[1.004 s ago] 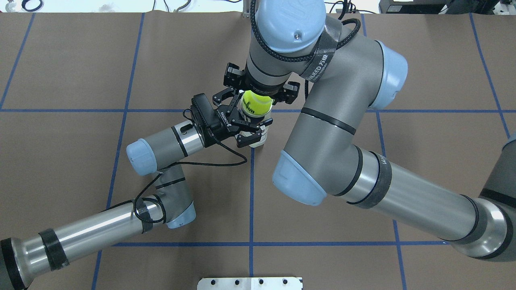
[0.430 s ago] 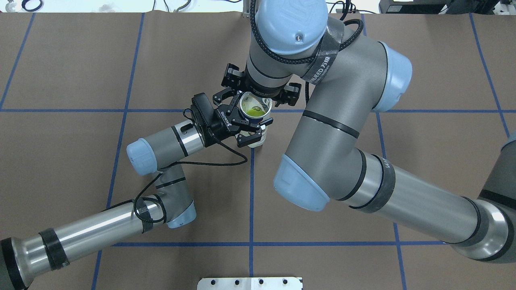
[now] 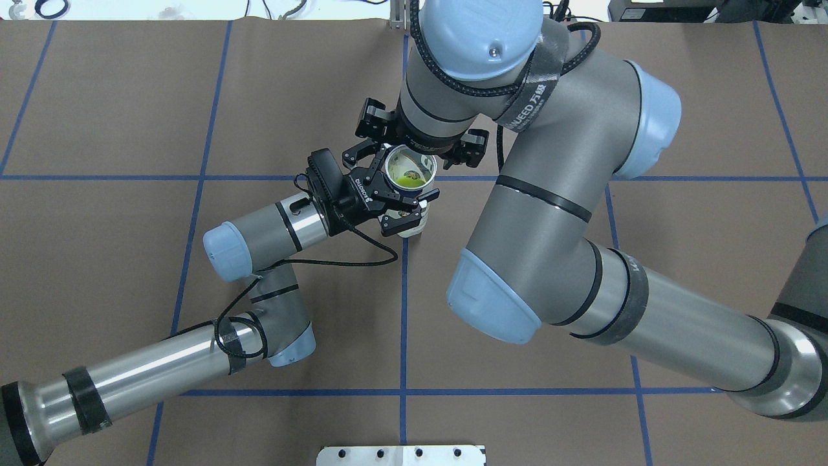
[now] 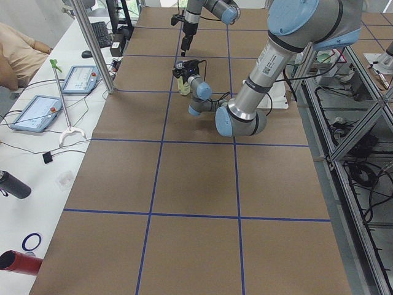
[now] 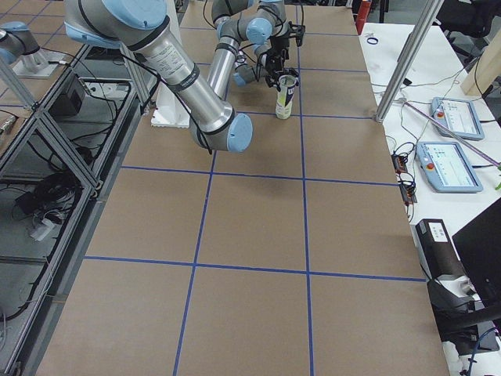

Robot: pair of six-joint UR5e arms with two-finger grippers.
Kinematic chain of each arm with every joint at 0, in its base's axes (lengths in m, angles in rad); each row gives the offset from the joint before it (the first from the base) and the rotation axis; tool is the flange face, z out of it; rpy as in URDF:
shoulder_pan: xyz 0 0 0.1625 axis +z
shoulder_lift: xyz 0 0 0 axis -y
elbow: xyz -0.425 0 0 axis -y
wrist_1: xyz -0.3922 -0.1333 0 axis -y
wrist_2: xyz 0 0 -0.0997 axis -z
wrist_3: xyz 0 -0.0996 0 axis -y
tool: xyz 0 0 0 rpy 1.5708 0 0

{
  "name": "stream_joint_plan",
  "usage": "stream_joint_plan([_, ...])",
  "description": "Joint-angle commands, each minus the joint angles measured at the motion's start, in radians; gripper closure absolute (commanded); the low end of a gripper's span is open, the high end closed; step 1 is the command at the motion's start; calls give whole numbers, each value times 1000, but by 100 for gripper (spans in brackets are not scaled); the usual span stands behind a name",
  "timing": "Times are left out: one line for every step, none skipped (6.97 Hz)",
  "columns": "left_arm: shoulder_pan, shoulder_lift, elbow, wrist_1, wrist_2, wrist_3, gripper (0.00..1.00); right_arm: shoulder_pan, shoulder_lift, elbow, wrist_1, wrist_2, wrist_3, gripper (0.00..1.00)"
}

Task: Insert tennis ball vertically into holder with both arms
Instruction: 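Open the right gripper to drop the ball into the can, then raise the right arm away while the left gripper opens off the can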

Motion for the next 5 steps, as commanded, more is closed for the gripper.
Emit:
stream_joint_plan([-1,0,-17,-2,0,0,1,101,-7,4,-4,95,-89,0])
stream_joint_plan([-1,0,-17,-3,0,0,1,192,-23,0,-10,176,-180,0])
stream_joint_plan([-3,0,-36,-3,0,-2,1,291,-67,-3,-10,261,-302,0])
stream_joint_plan([-4,0,-48,-3,0,-2,1,383,-121,-8,-9,319,-451,0])
stream_joint_plan([-3,-1,-62,-3,0,-3,1,468,-152,-43,-9,379,-564,0])
